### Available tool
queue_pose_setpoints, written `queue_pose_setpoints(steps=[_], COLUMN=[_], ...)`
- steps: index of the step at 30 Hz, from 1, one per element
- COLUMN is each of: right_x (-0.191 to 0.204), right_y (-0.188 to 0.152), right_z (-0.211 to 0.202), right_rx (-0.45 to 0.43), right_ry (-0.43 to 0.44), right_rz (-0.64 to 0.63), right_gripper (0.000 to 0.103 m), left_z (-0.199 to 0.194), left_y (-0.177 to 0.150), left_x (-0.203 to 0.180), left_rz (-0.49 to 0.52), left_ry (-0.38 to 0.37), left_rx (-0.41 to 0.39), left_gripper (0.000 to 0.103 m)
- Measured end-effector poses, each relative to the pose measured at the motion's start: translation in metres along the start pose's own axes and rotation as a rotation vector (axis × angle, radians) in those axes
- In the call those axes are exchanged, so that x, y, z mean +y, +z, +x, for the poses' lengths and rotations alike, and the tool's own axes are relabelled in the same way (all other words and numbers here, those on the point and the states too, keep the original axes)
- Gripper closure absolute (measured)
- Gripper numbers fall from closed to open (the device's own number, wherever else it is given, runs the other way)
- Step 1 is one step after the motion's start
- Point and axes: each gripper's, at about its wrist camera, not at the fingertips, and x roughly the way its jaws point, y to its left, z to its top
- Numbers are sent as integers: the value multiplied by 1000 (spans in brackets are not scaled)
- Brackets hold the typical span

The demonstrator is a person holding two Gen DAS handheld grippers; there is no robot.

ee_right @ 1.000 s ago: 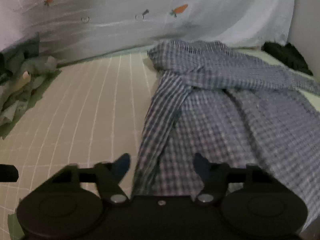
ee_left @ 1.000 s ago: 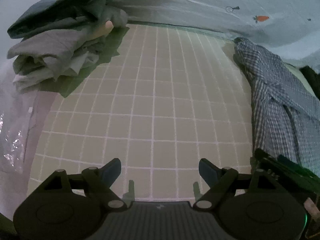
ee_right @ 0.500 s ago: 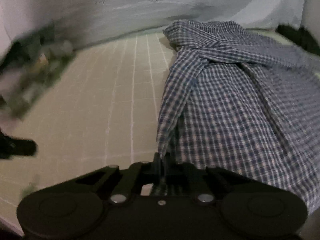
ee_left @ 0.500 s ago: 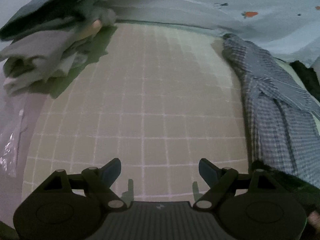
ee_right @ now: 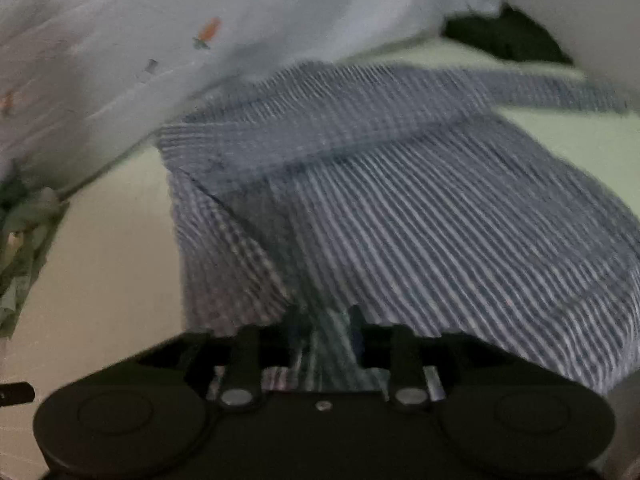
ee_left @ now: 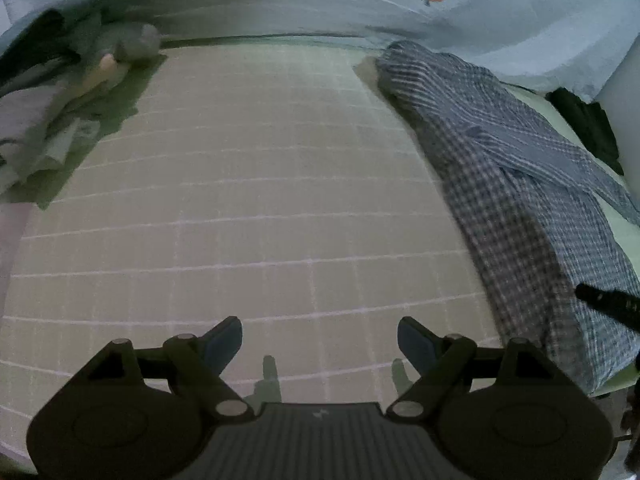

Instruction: Fold clothes

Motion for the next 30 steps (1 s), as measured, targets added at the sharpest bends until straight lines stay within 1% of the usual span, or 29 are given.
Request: queue_pose_setpoints(steps=[2,5,8,13,15,16,17,18,20,22,25,26,27,28,29,30], right_x=[-7,-9,-10,-4,-6,-9,-14,-21,-39,-55,-84,-94,-101,-105,-103,-100], right_y=[-8,-23,-33,-43,-45,-46,-48,-49,-53,-52,-45,-42,-40,-35,-30,-26], right_z=[-1,3,4,-6,-6,-6,-5,-3,1,1,-6,-7,-7,-8,-9,-10], right_rx=[25,74,105,150,171,181,192,204,227,232,193,182,182,185,192,203], right_ry=[35,50,95,140,153,165,187,214,279,346,484,504,489,441,372,340], right_rz=[24,45,101,93,103,124,169,222,344,432,586,635,652,617,527,464], right_gripper=[54,54,55,57,60,66,73,77,100,101,101,101,101,101,101,101], left_z=[2,7,12,20,23,24,25,26,26,26,25,25,26,27,28,28], left_y=[-1,-4,-7,-12,-14,-15,-15,-14,-14,-12,-12,-12,-12,-11,-11,-10], left_x=[-13,-31,-42,-60,-68,-71,-74,-77,-81,-84,-86,-86,-87,-88,-89,-91], left_rz=[-8,-16,-7,12,20,23,28,34,43,44,45,44,42,40,38,35], left_ry=[1,2,-4,-17,-22,-24,-27,-31,-37,-40,-41,-41,-41,-40,-36,-32], left_rx=[9,28,46,73,84,89,92,93,93,89,89,91,94,97,100,101], left_gripper=[18,18,18,17,17,17,17,17,17,17,17,17,17,17,17,17])
